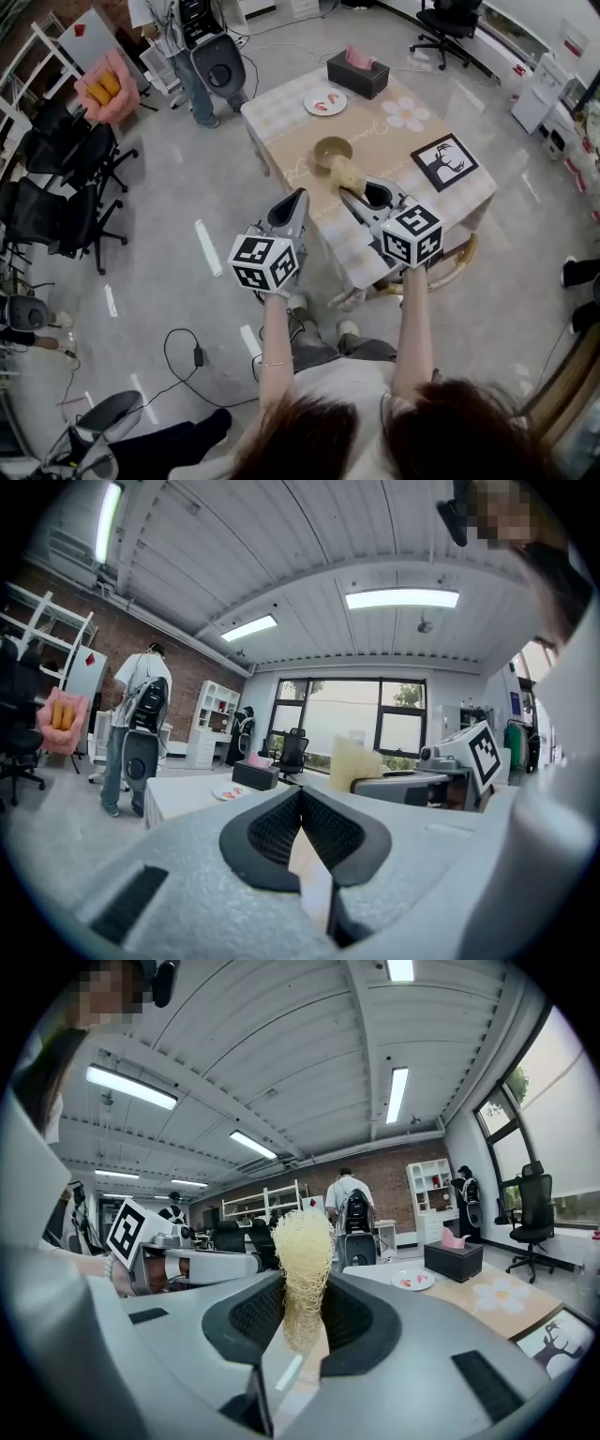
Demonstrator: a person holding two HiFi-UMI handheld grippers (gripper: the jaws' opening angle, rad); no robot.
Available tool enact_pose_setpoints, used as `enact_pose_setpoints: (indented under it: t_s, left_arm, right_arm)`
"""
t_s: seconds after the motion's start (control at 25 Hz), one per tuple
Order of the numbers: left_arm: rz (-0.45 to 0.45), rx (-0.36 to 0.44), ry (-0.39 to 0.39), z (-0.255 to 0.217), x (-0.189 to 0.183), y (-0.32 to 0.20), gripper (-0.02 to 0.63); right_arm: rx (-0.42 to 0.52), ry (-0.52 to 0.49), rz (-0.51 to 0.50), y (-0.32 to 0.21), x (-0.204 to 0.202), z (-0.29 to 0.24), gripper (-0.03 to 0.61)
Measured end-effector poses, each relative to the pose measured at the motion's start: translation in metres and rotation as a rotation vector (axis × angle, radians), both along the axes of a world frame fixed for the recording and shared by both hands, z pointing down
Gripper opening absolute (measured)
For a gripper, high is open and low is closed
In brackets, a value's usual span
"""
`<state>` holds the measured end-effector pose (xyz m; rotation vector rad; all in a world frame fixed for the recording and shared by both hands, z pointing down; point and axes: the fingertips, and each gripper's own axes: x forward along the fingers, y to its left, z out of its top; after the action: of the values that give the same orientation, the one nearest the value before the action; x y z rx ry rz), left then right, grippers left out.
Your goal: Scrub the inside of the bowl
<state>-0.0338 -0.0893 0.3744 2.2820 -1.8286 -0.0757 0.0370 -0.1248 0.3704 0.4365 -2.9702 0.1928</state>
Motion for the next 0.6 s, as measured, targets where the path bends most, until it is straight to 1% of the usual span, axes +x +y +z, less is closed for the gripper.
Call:
enact_pose_setpoints:
  t_s: [0.2,0.32,0.44,0.6]
  left_arm:
    - [0.091,-0.018,0.000,0.008,-0.018,-0.026,0.011]
    - [0.141,-0.024,0.015,0.013,-0.033,-0.042,0.011]
    - [0.187,-0.039,0.024,0.023,-0.048,-0.054,0.011]
    - [0.261,-0.046,0.035,0.031,-0.058,-0.067,0.011]
  right_arm:
    - [-0.020,0.010,0.100,-0.023,-0.012,0.009,0.095]
    - [-0.032,0.005,0.164,-0.036,-0.022,0.014,0.095]
    - [-0.042,0.021,0.214,-0.043,-0.036,0.024,0.095]
    - [-0.056,0.033,0.283,-0.051,-0.045,0.033,0.095]
